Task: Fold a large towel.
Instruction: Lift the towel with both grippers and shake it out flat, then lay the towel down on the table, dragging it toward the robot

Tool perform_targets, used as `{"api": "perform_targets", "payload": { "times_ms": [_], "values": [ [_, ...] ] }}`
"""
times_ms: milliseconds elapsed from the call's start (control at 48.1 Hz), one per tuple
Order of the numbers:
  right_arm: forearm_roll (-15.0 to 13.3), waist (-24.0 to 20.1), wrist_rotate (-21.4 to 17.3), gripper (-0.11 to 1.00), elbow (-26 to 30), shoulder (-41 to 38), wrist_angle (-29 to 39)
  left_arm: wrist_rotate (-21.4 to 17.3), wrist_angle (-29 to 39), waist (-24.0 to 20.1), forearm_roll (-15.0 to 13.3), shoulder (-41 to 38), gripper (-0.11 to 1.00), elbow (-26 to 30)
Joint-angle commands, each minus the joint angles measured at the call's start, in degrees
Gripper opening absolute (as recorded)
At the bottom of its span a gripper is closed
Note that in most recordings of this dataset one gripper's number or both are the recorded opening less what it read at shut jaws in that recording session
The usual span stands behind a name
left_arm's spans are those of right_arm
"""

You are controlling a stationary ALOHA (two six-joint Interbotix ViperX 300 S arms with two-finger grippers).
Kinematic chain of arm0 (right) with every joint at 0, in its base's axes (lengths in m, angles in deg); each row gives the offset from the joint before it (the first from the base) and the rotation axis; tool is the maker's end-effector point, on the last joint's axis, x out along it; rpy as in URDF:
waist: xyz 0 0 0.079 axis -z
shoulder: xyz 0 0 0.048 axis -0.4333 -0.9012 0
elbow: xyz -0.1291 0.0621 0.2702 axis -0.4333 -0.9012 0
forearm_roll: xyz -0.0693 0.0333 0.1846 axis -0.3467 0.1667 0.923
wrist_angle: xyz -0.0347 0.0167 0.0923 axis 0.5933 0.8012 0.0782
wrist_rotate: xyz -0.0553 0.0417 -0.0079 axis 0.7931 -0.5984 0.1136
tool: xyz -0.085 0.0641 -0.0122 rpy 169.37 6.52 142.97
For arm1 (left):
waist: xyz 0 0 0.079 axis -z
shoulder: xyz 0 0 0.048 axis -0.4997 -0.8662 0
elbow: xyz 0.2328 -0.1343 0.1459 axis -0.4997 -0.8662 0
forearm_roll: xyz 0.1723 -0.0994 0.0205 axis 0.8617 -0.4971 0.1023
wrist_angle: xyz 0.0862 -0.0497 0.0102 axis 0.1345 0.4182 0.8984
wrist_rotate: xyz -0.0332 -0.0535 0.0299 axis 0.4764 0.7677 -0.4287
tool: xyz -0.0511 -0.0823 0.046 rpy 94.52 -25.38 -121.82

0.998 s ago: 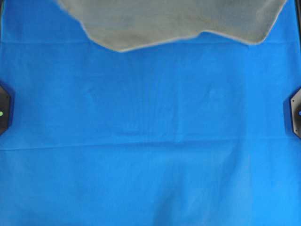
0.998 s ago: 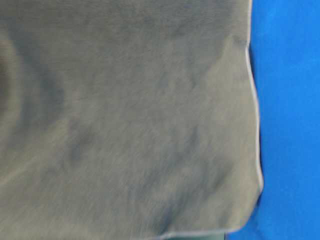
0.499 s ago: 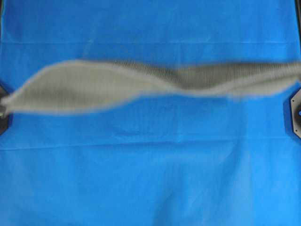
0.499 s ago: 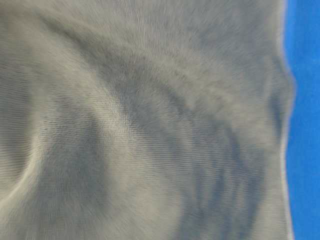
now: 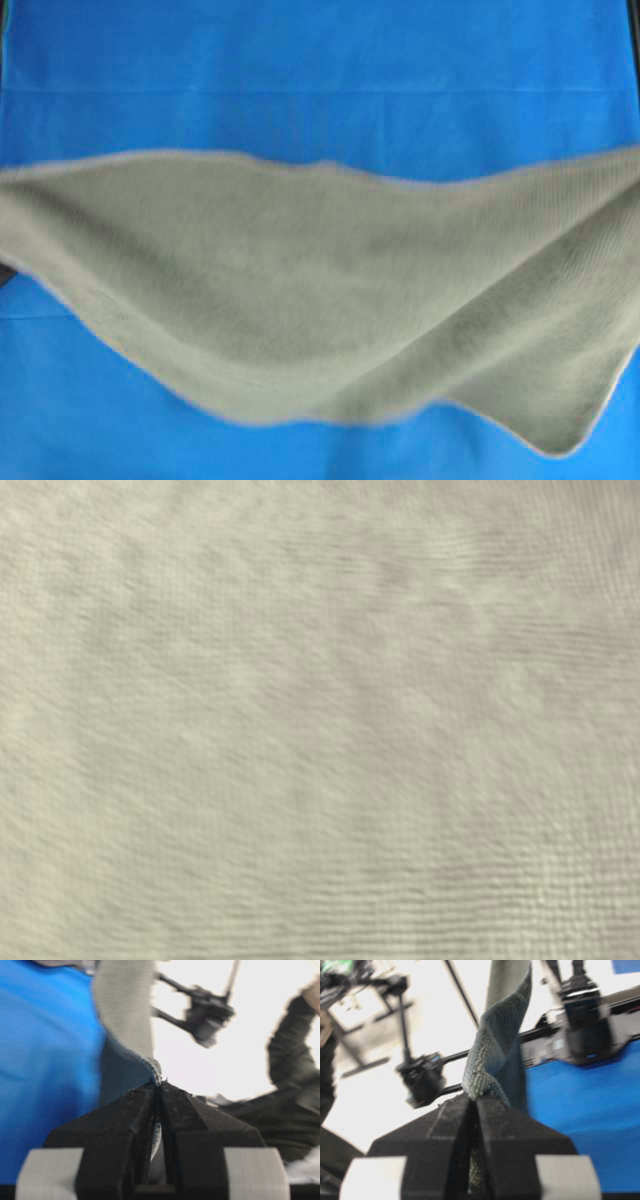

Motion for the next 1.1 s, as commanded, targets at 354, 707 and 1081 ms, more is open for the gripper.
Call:
{"api": "perform_targets", "payload": {
  "times_ms": [354,707,1081],
  "values": [
    [-16.0,17.8,-13.4,0.01,-11.7,-1.1,14.2,-10.6,3.5,-28.1,0.3,-7.0,0.01,-13.2],
    [-28.3,34.1,-15.6,0.01,-21.7,-2.4,10.6,-28.2,-11.8,-43.3,0.3,-17.9,0.01,-15.6],
    [-28.7,45.1,-14.9,0.01,-27.1,-5.4,-2.3,-35.4,-13.6,-47.9,-0.2,-21.5,0.01,-15.0]
  ]
}}
